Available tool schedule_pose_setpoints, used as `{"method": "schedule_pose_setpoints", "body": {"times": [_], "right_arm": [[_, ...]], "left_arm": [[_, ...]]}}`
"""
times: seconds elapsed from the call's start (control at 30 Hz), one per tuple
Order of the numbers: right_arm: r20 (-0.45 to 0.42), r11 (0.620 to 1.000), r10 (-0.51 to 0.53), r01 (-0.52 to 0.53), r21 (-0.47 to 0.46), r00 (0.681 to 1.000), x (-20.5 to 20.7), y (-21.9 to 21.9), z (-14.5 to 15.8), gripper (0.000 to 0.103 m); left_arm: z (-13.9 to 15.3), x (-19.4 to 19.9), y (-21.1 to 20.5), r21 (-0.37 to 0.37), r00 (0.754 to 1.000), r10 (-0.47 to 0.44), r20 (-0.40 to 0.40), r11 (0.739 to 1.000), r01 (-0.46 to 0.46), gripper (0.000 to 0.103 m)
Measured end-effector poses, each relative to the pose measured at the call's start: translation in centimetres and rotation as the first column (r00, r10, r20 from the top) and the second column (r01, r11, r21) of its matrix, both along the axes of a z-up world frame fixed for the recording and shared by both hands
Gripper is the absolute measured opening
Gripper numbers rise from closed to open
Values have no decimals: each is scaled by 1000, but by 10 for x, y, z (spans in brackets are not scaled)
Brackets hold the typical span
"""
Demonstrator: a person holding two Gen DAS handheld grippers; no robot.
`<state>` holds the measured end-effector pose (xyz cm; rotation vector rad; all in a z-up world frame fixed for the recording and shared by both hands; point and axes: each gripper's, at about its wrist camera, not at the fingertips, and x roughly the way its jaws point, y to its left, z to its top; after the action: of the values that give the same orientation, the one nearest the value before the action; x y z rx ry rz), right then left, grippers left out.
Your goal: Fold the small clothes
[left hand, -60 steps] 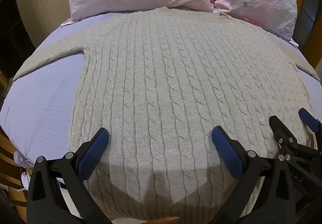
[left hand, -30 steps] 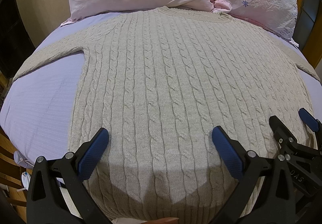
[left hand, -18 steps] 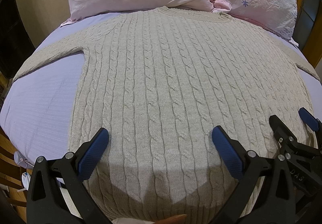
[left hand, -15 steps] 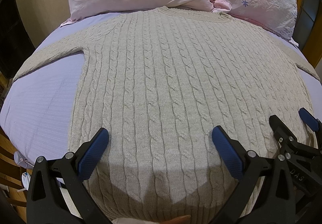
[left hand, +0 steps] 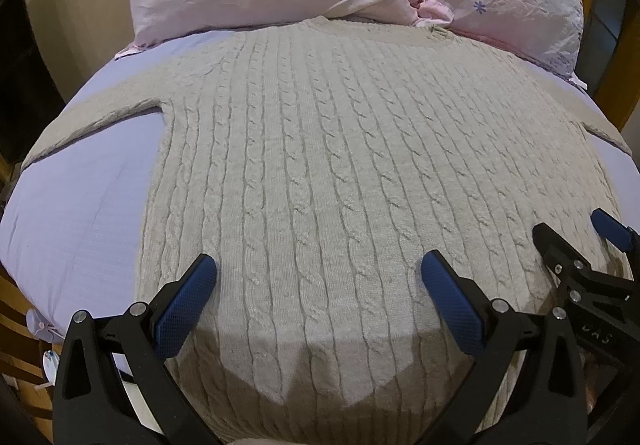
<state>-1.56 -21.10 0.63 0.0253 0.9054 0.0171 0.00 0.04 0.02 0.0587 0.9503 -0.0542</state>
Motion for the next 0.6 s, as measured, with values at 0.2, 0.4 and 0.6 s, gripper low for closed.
{"method": "schedule_pose_setpoints", "body": {"times": [0.2, 0.4, 0.6], "right_arm": [[-44, 1000, -29, 29, -3, 999, 5, 2, -1, 101], [-51, 1000, -21, 20, -5, 998, 6, 2, -1, 101], [-7, 1000, 15, -15, -3, 1000, 2, 1, -2, 101]], "left_arm": [[0, 8, 1, -5, 999, -26, -37, 1000, 26, 102], [0, 7, 1, -6, 999, -30, -39, 1000, 30, 102], [-1, 3, 0, -7, 1000, 16, -14, 1000, -16, 102]]}}
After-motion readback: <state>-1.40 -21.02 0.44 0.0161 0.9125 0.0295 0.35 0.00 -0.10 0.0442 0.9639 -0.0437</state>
